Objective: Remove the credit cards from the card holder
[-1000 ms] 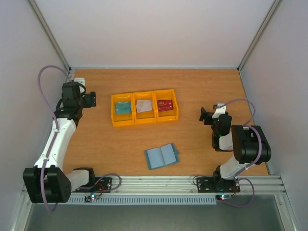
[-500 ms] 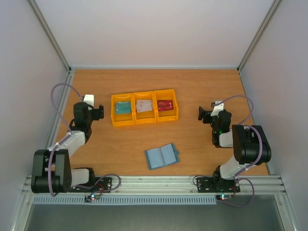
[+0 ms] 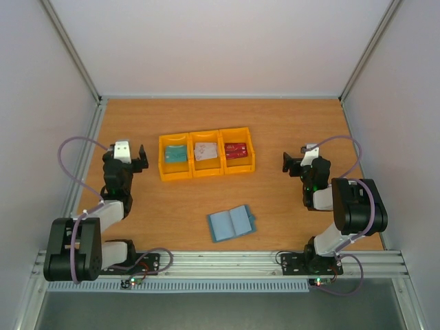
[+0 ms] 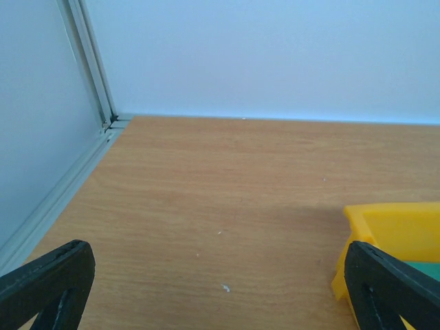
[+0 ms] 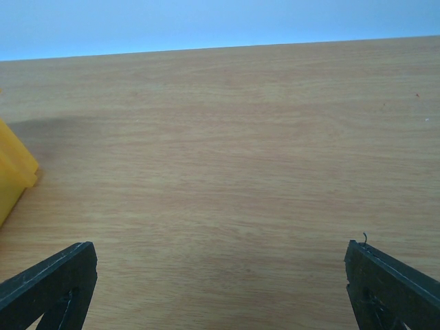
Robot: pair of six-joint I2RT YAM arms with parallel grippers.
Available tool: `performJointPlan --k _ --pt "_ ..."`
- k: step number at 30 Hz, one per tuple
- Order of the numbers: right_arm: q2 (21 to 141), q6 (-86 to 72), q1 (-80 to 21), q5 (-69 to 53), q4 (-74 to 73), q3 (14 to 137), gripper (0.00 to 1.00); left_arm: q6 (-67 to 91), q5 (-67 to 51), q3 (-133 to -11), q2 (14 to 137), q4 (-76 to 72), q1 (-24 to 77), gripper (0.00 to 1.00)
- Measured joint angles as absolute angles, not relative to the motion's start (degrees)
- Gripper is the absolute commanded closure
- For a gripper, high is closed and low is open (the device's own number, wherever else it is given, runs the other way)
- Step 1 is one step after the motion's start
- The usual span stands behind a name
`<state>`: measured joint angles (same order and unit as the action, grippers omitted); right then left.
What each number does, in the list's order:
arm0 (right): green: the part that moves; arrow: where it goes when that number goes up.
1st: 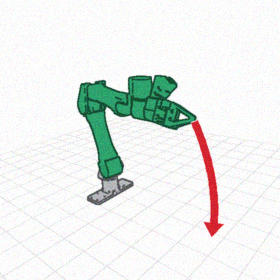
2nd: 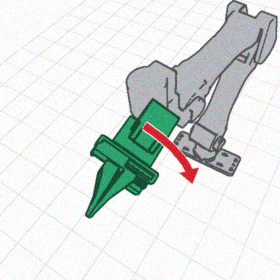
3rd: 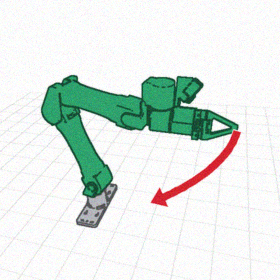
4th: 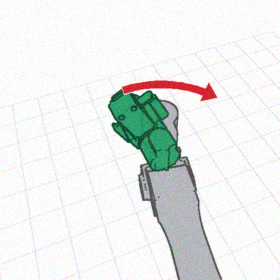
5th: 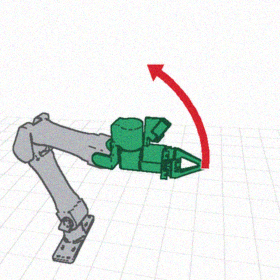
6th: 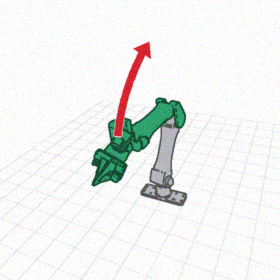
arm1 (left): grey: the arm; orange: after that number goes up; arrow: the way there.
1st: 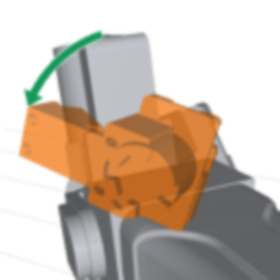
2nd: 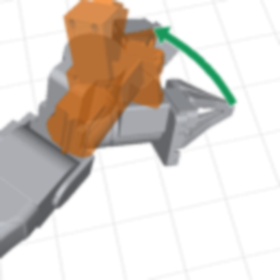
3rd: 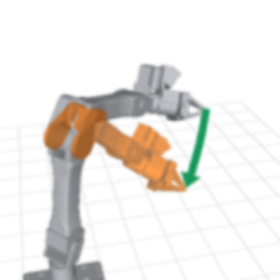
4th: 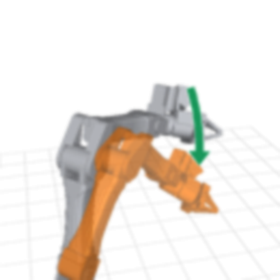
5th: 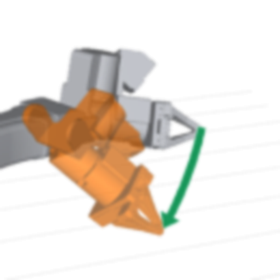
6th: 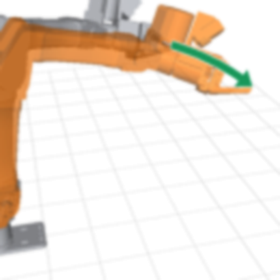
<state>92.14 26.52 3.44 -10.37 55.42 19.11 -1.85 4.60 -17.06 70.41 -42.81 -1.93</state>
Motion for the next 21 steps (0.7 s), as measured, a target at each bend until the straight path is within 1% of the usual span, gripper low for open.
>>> performJointPlan --k 7,11,14,17,19,21 --pt "92.14 26.57 3.44 -10.37 55.42 19.11 0.01 -2.31 3.66 -16.32 69.30 -44.42 -0.47 0.01" --pt "92.14 26.61 3.44 -10.41 55.40 19.11 0.01 -1.50 6.00 -16.47 69.82 -42.85 2.04 0.01" --pt "92.14 26.74 3.44 -10.85 54.76 19.29 0.01 -1.61 5.78 -13.72 75.50 -52.45 2.46 0.01" --pt "92.14 26.94 3.44 -11.29 54.13 19.53 0.02 -1.96 5.82 -10.76 86.56 -61.67 2.96 0.01" --pt "92.14 26.98 3.49 -11.51 53.58 19.68 0.01 -2.00 7.11 -10.83 91.11 -62.70 3.70 0.01" --pt "92.14 27.03 3.53 -11.64 53.06 19.90 0.01 -1.85 9.28 -11.51 91.07 -61.80 4.27 0.01"
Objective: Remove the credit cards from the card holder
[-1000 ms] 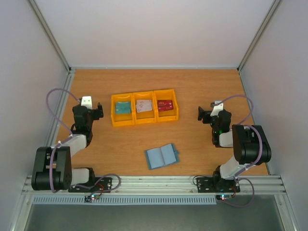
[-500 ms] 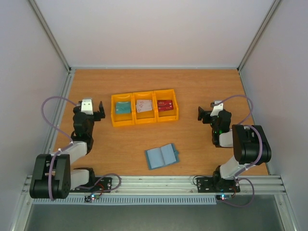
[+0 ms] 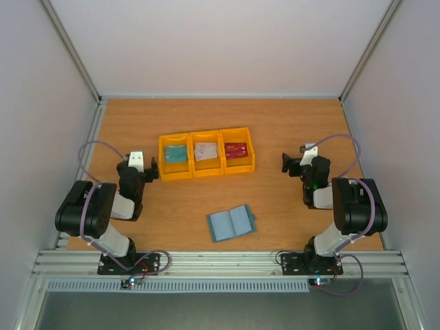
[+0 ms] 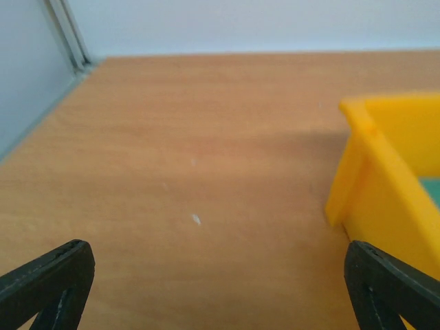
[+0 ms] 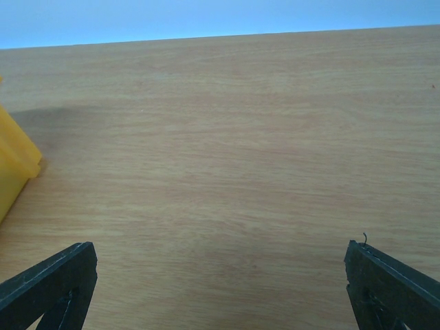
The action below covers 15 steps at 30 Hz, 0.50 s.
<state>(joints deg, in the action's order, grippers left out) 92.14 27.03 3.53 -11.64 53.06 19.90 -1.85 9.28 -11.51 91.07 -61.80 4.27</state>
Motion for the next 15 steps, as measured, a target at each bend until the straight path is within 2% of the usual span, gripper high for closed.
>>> performJointPlan --k 15 --pt "92.14 27.07 3.55 -11.33 49.34 22.31 0.01 -1.43 14.70 -14.57 90.56 -63.46 4.32 0.01"
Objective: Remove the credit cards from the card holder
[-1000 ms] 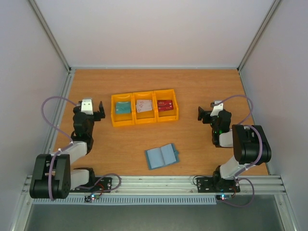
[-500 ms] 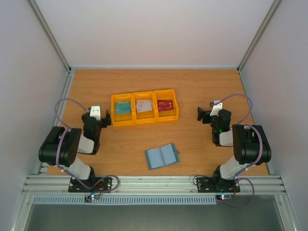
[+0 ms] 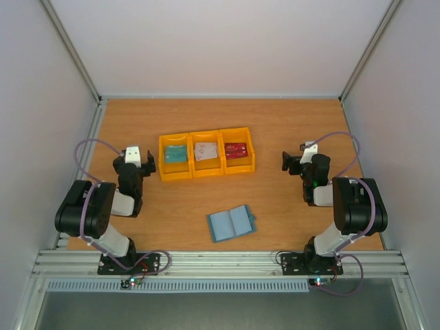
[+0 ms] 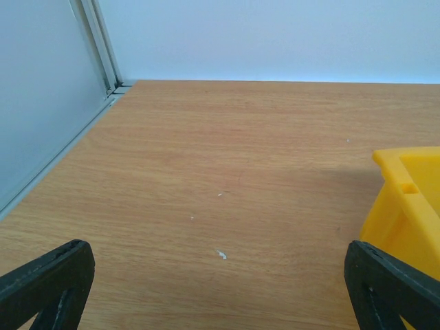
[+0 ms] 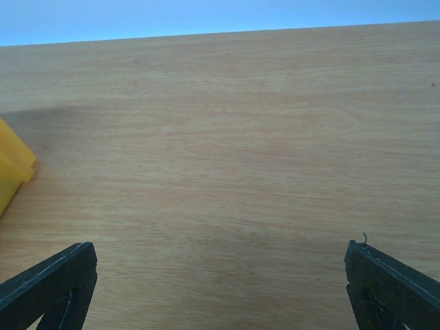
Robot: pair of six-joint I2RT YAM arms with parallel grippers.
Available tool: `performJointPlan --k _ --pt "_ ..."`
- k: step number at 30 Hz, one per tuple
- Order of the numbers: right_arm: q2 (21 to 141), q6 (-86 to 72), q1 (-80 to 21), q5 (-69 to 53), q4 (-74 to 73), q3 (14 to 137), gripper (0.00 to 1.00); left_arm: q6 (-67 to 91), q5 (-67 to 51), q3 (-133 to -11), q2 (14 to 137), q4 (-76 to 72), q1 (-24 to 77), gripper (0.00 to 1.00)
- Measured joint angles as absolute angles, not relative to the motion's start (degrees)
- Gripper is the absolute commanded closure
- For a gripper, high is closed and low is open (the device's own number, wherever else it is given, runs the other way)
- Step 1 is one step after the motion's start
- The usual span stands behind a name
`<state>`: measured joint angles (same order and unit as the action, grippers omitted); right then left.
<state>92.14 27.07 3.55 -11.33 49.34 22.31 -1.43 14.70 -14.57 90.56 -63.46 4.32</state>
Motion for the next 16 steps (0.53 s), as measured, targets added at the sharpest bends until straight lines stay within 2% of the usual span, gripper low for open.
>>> performJointPlan --k 16 --pt "92.14 27.07 3.55 -11.16 48.40 22.35 0.01 -1.41 14.94 -16.12 90.56 -62.35 4.32 0.01"
